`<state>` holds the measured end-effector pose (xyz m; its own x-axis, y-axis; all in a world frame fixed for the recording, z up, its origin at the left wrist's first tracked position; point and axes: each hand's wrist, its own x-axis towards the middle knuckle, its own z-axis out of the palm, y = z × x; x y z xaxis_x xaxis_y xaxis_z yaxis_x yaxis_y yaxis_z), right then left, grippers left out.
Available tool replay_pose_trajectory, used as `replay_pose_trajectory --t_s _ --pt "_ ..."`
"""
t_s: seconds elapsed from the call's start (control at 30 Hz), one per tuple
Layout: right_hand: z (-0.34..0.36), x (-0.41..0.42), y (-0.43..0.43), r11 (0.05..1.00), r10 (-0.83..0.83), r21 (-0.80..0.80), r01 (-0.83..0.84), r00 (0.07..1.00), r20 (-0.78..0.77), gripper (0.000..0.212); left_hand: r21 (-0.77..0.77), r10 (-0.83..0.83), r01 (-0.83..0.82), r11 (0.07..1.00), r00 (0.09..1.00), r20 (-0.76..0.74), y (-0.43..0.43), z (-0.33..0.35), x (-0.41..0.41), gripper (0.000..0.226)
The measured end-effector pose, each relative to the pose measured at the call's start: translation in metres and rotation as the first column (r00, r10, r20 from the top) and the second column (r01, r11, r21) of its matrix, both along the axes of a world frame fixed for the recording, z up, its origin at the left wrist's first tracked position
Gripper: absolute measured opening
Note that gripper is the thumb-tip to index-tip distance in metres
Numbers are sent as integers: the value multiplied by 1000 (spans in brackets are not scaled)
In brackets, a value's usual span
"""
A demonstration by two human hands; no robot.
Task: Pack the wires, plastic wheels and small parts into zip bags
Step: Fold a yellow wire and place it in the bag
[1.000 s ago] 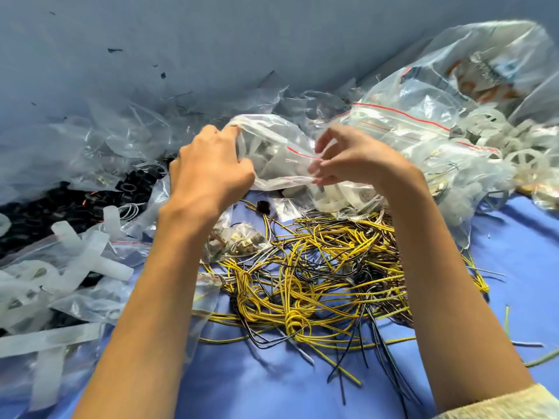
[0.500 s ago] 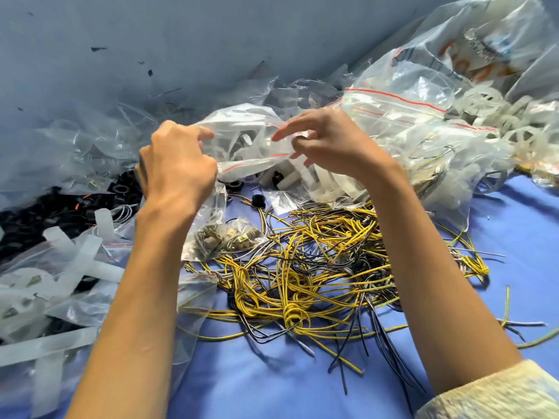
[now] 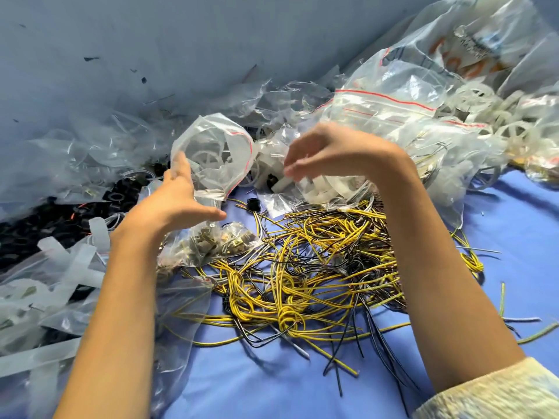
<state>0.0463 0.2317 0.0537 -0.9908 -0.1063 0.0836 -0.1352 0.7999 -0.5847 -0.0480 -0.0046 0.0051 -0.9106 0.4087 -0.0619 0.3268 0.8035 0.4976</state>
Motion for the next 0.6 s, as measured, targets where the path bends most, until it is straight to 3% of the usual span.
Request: replay_pose_trajectory --t_s 0.1,0.23,0.37,0.5,0.6 --pt "-10 -2 10 987 -11 158 -33 962 272 17 -22 0 -1 1000 1000 -19 5 1 3 111" --pt "-13 -3 26 974 -136 210 79 951 277 27 -47 -69 64 997 991 -116 16 8 12 77" --pt "-15 -4 31 978 -111 203 49 945 308 31 -15 -151 151 988 971 -188 29 16 23 49" --pt "-27 -11 25 983 -69 186 -6 916 396 42 -47 -217 212 976 963 -159 34 19 33 40" --pt "-30 -13 18 984 4 156 -87 884 467 35 -51 -260 256 965 957 -127 34 23 38 41"
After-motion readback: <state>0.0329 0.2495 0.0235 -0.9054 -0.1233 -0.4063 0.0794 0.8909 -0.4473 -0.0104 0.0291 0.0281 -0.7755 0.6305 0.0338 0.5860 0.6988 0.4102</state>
